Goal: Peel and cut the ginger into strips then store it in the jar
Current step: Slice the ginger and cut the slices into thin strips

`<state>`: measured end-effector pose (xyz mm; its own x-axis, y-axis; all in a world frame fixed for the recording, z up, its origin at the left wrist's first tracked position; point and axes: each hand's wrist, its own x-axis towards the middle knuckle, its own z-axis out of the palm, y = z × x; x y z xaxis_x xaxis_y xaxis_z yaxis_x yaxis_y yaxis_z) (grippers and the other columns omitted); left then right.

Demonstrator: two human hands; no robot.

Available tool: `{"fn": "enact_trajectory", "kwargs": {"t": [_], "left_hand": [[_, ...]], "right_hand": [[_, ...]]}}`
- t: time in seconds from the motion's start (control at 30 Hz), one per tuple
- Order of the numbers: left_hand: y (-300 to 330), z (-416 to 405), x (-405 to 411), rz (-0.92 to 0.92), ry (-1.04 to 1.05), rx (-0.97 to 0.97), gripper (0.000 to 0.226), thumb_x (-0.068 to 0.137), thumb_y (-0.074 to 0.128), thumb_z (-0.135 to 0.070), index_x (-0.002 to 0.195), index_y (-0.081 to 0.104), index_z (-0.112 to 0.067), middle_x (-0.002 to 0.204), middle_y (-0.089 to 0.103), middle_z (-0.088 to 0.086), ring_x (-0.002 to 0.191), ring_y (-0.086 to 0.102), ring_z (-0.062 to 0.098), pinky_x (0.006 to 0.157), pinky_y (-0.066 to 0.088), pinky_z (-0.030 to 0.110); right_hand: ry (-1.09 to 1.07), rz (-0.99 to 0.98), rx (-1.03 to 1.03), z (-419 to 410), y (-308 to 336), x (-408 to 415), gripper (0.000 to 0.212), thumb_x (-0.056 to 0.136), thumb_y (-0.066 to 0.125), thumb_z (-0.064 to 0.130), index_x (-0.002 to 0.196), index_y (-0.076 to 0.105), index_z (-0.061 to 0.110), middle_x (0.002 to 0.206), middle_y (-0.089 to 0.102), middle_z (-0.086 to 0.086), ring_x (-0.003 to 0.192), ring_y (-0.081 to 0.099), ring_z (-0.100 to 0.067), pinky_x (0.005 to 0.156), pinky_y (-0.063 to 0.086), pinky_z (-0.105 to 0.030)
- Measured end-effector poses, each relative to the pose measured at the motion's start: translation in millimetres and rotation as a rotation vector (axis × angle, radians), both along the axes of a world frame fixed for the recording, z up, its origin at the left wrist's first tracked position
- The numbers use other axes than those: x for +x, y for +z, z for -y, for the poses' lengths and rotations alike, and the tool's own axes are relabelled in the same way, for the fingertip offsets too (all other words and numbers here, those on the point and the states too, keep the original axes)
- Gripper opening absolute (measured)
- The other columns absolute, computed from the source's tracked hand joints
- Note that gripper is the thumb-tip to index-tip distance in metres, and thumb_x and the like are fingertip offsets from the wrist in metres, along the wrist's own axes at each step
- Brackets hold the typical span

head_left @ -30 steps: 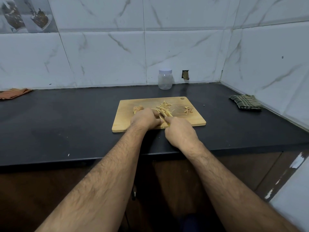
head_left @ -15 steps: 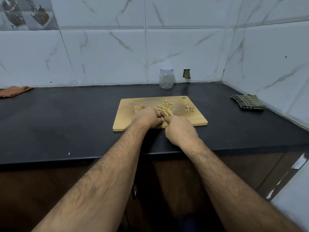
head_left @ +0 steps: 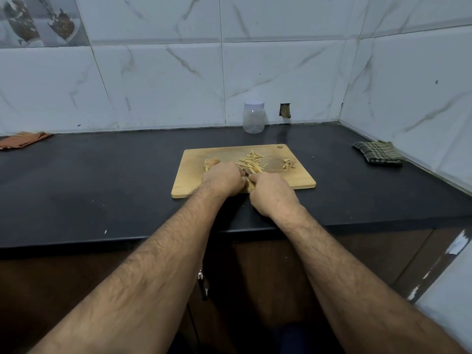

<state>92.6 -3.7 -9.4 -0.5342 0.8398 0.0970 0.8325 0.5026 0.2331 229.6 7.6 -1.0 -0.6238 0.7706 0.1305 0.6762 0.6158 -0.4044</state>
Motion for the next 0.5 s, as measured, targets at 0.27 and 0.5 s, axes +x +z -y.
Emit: {"fn": "enact_trajectory", "kwargs": {"t": [0.27, 0.5], "left_hand": [[2, 8, 8, -0.057, 0.004, 0.012, 0.031, 0.096, 0.044, -0.033, 0.101, 0.071, -0.021, 0.091, 0.062, 0.0, 0.086, 0.058, 0.022, 0.073, 0.046, 0.031], [0, 9, 11, -0.095, 0.026, 0.018, 0.037, 0.094, 0.041, -0.033, 0.112, 0.071, -0.021, 0.106, 0.07, 0.004, 0.097, 0.063, 0.025, 0.074, 0.045, 0.032]], "right_hand": [[-0.001, 0.027, -0.008, 6, 2, 6, 0.042, 0.095, 0.048, 0.009, 0.132, 0.06, 0.024, 0.12, 0.063, -0.006, 0.103, 0.057, -0.025, 0.074, 0.044, -0.032], [-0.021, 0.1, -0.004, 20, -2, 29, 0.042, 0.093, 0.05, 0.009, 0.13, 0.058, 0.026, 0.121, 0.061, -0.007, 0.105, 0.056, -0.026, 0.074, 0.042, -0.033]]}}
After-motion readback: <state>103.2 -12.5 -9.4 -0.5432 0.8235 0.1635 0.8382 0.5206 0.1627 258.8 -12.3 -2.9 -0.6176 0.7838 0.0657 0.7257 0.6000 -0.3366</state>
